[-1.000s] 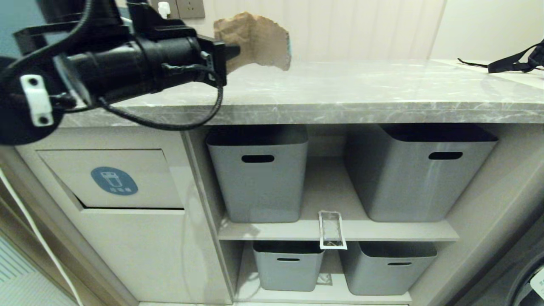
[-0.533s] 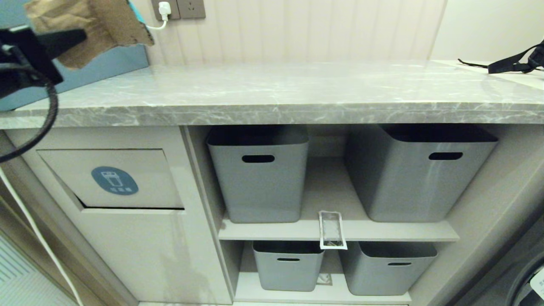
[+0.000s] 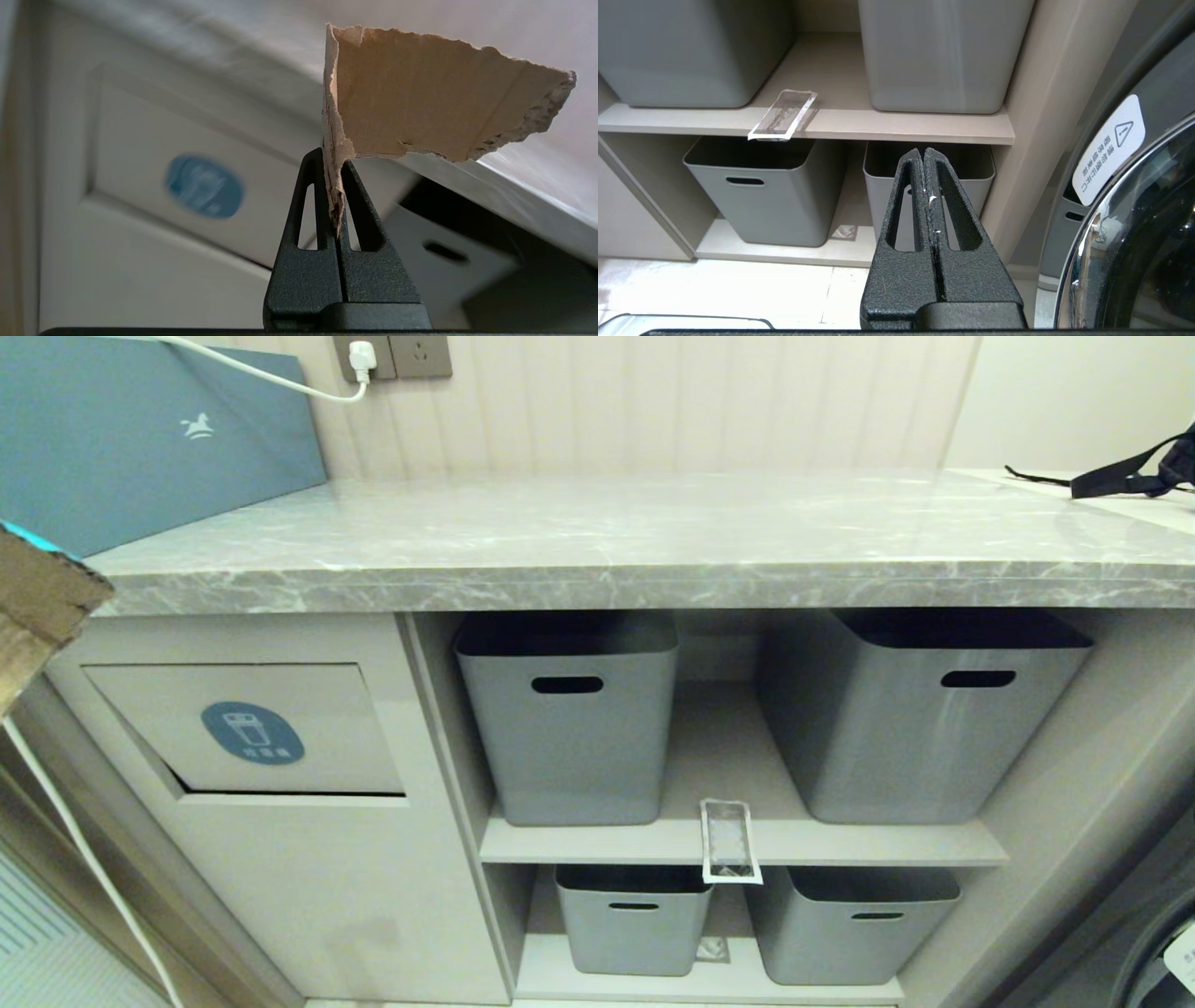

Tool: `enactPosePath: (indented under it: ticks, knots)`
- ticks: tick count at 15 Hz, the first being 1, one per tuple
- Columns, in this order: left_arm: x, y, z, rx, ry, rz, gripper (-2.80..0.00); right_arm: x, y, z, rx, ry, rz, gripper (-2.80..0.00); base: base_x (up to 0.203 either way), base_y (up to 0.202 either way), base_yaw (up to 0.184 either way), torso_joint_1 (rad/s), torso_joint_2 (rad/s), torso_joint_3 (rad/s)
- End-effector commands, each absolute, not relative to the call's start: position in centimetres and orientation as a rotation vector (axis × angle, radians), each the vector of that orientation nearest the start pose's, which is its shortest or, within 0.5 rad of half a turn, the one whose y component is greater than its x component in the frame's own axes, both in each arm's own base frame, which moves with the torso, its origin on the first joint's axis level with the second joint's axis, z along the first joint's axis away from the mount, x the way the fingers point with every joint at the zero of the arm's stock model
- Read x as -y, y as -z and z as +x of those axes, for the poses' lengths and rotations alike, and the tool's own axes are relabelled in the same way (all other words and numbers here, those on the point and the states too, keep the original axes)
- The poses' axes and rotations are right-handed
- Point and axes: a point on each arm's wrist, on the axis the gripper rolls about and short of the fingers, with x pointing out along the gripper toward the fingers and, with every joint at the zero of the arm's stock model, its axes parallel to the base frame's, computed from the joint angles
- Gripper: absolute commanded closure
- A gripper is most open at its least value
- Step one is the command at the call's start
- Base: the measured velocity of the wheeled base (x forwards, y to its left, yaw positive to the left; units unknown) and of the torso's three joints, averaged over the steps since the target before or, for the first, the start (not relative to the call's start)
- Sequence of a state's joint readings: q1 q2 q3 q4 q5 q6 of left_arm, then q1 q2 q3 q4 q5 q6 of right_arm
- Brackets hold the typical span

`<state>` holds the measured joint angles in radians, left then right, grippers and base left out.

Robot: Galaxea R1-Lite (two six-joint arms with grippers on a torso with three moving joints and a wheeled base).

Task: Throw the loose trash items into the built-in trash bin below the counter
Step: Put the garbage in the trash can

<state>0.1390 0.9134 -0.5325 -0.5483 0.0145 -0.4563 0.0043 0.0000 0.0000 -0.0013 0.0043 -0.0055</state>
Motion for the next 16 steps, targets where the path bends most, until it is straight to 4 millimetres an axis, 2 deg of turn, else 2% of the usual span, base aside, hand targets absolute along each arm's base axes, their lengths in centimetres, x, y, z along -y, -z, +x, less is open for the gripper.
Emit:
enactPosePath:
  ticks: [1, 6, 9, 12, 16]
  knots:
    - [-2.4, -23.7, 12.0, 0.136, -0.249, -0.588, 0.0, 0.0, -7.6, -2.3, 0.003, -0.009, -0.006, 0.0, 0.0, 0.0, 0.0, 0.0, 0.0, 0.0]
    - [-5.2, -16.7, 16.6, -0.135, -0.517, -0.842, 0.0, 0.0, -7.6, -2.3, 0.003, -0.009, -0.006, 0.0, 0.0, 0.0, 0.0, 0.0, 0.0, 0.0]
    - [-6.3, -13.8, 18.1, -0.236, -0.611, -0.974, 0.0, 0.0, -7.6, -2.3, 0.002, -0.009, -0.006, 0.0, 0.0, 0.0, 0.0, 0.0, 0.0, 0.0]
    - [-6.8, -11.4, 20.2, -0.333, -0.572, -1.026, 0.0, 0.0, -7.6, -2.3, 0.003, -0.009, -0.006, 0.0, 0.0, 0.0, 0.0, 0.0, 0.0, 0.0]
    - [-7.6, -9.9, 23.7, -0.25, -0.34, -1.061, 0.0, 0.0, -7.6, -2.3, 0.003, -0.01, -0.006, 0.0, 0.0, 0.0, 0.0, 0.0, 0.0, 0.0]
